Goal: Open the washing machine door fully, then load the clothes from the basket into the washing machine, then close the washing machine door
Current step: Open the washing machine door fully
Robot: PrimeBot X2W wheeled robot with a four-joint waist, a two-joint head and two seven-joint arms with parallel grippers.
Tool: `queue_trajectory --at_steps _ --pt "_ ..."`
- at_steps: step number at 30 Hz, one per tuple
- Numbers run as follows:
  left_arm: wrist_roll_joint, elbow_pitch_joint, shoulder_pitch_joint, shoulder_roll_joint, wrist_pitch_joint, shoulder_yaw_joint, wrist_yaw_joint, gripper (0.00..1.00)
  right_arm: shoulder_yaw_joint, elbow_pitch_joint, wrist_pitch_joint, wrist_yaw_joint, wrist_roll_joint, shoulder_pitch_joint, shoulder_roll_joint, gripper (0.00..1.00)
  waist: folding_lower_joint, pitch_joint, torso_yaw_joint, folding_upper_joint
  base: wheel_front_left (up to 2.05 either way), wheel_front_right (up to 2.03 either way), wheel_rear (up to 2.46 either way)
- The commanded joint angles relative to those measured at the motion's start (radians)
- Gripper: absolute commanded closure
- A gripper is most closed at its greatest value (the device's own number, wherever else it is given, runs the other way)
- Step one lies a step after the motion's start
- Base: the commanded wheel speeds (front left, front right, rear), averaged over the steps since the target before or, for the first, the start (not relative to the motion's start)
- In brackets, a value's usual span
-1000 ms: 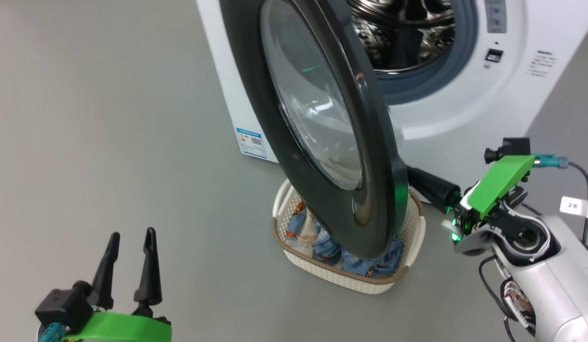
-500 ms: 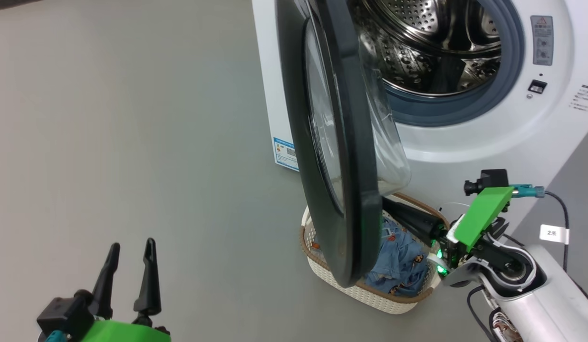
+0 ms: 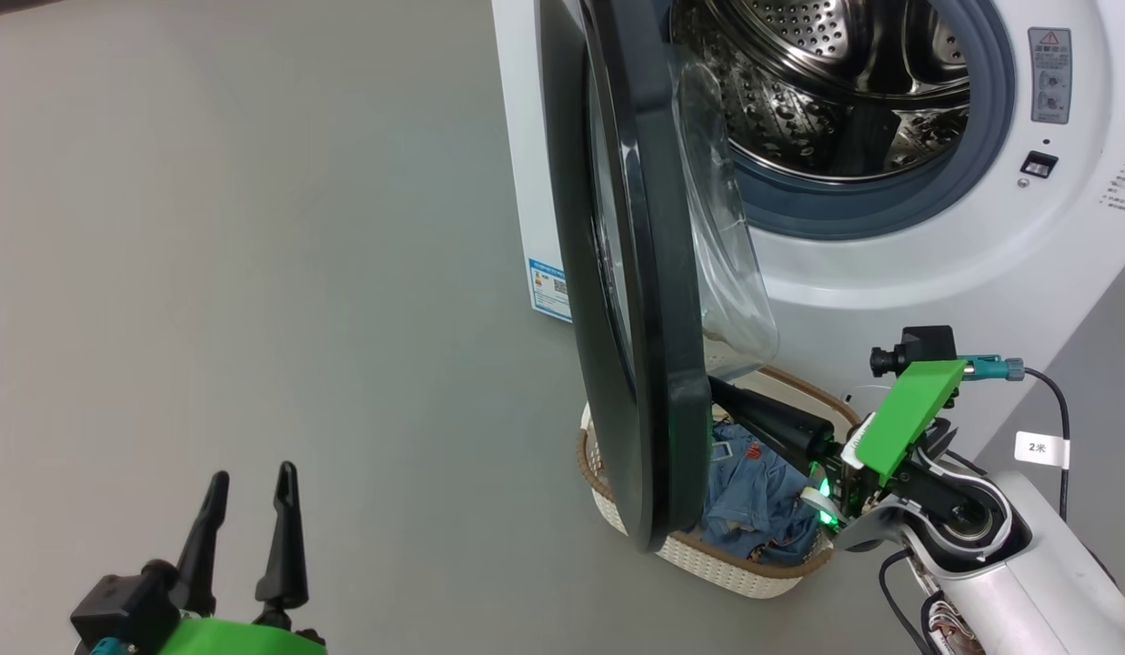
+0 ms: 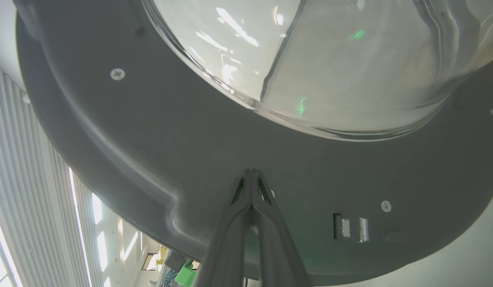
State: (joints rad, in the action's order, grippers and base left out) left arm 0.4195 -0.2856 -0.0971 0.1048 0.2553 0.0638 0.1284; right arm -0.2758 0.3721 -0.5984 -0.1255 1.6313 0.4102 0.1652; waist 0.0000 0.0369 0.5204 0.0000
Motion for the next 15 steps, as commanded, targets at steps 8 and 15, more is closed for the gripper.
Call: queue_trajectory --at_steps 8,15 --pt "-0.011 0.023 -0.023 0.012 0.006 -0.039 0.002 0.0 0.002 -0.03 0.008 -0.005 -0.025 0.005 -0.01 1.0 0.0 -0.003 -0.034 0.0 0.0 0.0 0.0" --pt "-0.013 0.027 -0.018 0.013 0.006 -0.036 0.002 0.0 0.015 -0.057 0.046 -0.005 -0.06 -0.001 0.001 0.0 0.0 -0.013 -0.091 0.0 0.0 0.0 0.0"
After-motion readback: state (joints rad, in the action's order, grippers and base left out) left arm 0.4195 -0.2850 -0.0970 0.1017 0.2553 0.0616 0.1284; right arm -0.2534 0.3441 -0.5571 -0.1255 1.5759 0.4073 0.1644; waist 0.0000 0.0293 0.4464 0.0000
